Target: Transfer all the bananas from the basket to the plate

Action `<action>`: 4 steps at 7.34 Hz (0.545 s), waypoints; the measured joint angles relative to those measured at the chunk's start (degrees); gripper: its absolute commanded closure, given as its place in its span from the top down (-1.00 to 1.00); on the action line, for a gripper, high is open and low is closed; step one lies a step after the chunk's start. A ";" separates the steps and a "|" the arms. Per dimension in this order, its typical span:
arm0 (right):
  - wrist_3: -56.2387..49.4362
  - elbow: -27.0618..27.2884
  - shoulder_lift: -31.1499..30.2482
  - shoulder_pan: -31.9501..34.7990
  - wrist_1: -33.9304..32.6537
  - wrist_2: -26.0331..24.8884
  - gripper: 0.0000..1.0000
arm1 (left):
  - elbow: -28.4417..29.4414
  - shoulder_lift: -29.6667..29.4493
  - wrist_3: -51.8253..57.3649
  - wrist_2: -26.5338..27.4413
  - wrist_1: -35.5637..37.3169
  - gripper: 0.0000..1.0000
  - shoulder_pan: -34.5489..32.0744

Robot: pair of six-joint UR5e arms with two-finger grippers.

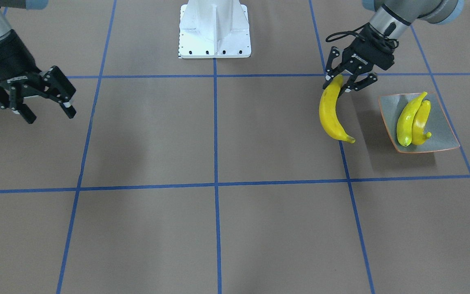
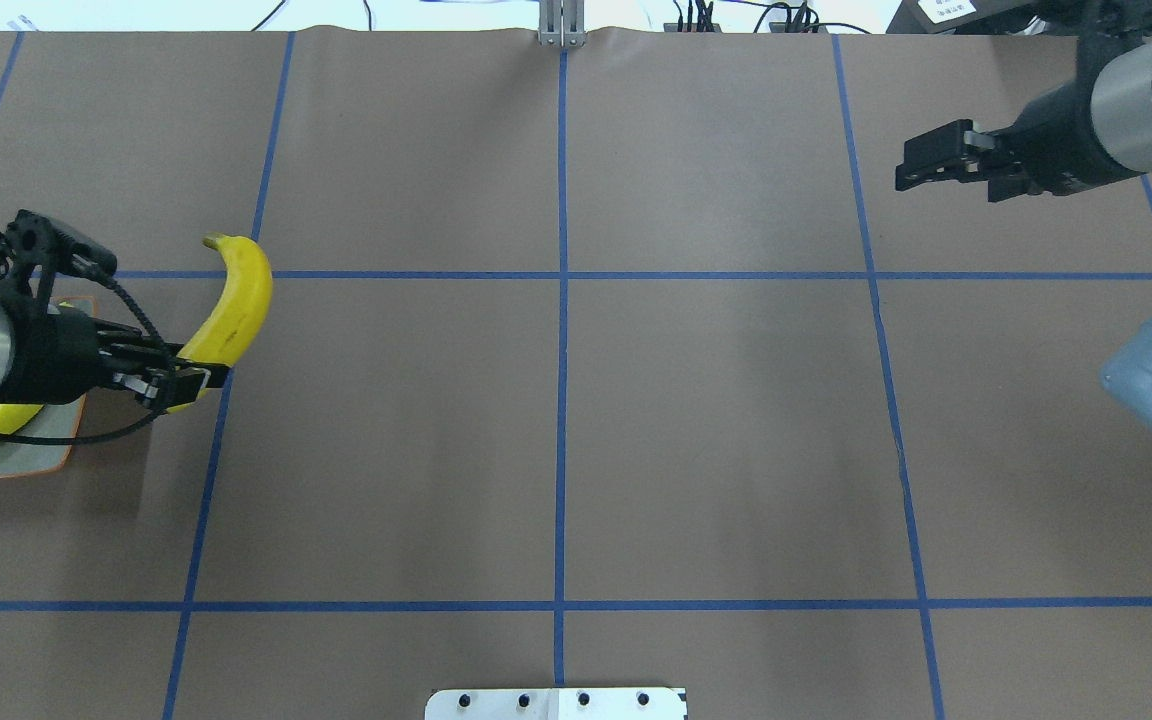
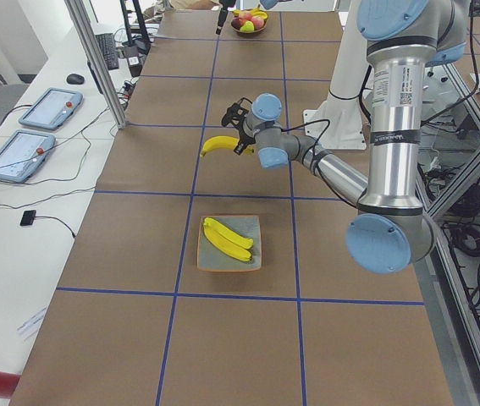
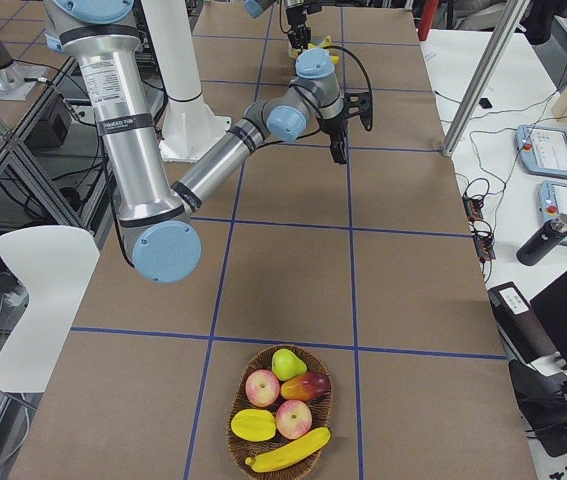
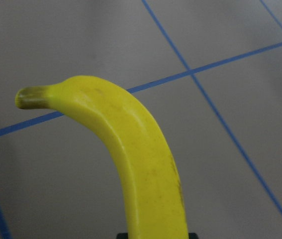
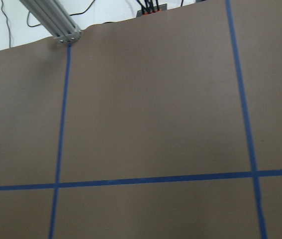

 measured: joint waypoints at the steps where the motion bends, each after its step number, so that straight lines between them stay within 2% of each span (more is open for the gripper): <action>1: -5.62 -0.41 -2.54 3.22 0.01 2.28 1.00 | -0.07 3.53 7.72 -0.08 -0.05 -1.00 -1.96; 4: -26.68 -3.77 -9.90 13.93 0.20 7.40 1.00 | -0.03 12.20 23.71 0.39 -0.09 -1.00 -4.86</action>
